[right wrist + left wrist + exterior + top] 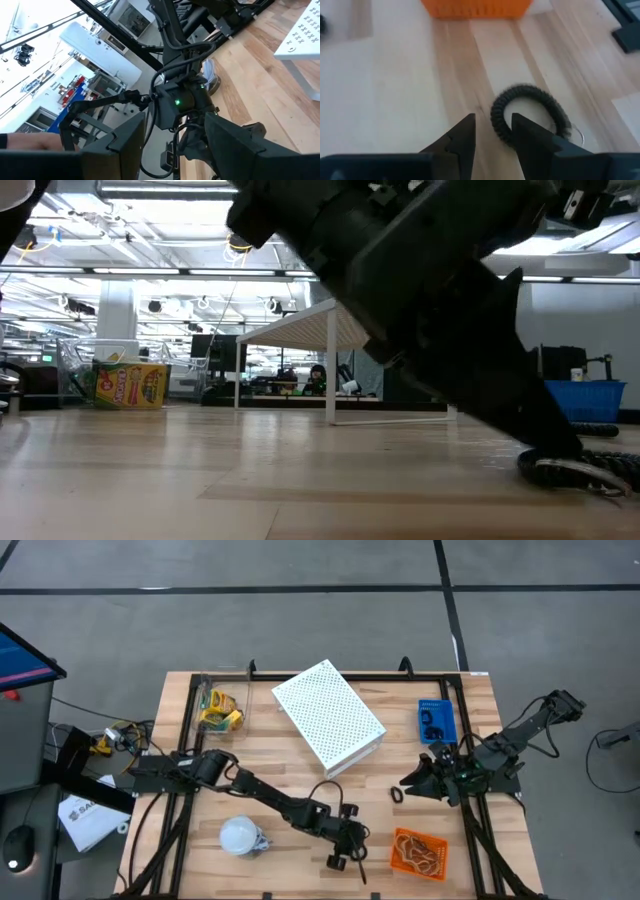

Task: Pick & Place Office Desk Supplies
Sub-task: Put the black spring keychain into the blue bin

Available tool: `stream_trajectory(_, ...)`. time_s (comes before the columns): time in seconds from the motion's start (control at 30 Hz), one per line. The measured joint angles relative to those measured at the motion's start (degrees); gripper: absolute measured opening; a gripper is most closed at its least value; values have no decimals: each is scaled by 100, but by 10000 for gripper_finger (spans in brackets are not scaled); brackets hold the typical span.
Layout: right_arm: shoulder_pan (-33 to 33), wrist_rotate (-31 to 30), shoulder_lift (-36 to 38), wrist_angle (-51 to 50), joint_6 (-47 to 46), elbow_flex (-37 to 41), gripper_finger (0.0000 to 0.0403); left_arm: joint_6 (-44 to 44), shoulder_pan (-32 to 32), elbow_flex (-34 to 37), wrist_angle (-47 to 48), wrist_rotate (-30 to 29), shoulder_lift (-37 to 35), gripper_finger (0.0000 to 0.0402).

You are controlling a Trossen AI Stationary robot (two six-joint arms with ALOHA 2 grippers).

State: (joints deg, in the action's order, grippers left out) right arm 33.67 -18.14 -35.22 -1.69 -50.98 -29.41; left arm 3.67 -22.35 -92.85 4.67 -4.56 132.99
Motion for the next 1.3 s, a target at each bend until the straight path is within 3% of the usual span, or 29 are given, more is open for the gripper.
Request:
stream_trajectory(0.33, 0, -34, 0, -6, 0, 0, 202, 430, -81, 174, -93, -53, 13, 94)
stream_trajectory(0.53, 0, -71, 0, -7, -2, 0, 202, 978, -21, 173, 110, -54, 6, 19)
stream_trajectory(0.73, -2, -355, -12, 20, 25, 0, 202, 1172, -34, 194, 381, -70, -137, 8)
stream_trajectory(1.07, -9, -455, -352, 1265, 1324, 0, 202, 484, -4, 200, 1559, -426, -1537, 6)
stream_trajectory(1.3, -142, -439, -641, 1970, 2120, -6, 202, 220, 403, 200, 2416, -901, -2749, 5)
